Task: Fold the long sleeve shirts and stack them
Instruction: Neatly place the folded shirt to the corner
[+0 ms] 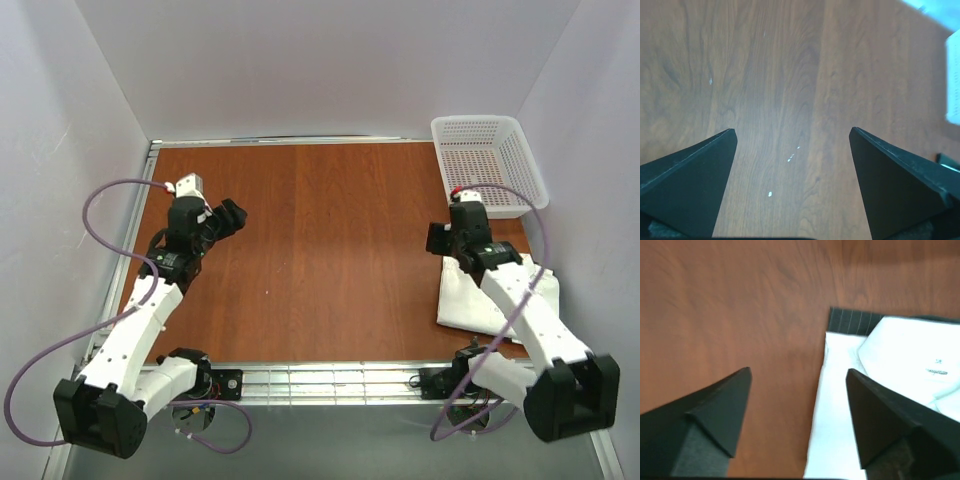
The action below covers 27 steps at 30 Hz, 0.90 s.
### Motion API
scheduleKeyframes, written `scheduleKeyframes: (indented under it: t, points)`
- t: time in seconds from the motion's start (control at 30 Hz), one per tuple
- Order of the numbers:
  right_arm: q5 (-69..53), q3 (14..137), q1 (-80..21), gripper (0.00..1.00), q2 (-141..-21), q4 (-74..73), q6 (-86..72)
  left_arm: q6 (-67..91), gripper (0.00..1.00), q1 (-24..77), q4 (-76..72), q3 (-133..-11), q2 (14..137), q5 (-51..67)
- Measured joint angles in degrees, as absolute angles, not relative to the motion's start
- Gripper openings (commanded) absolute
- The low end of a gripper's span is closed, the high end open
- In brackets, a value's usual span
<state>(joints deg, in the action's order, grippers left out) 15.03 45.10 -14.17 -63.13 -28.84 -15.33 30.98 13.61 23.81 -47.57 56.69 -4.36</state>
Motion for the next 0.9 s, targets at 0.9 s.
scheduleKeyframes:
  t: [0.9]
  points:
    - [23.7, 58.0, -14.2, 0.99, -1.4, -39.8, -2.3, 22.4, 0.98, 19.0, 40.7, -64.9, 10.1, -34.7]
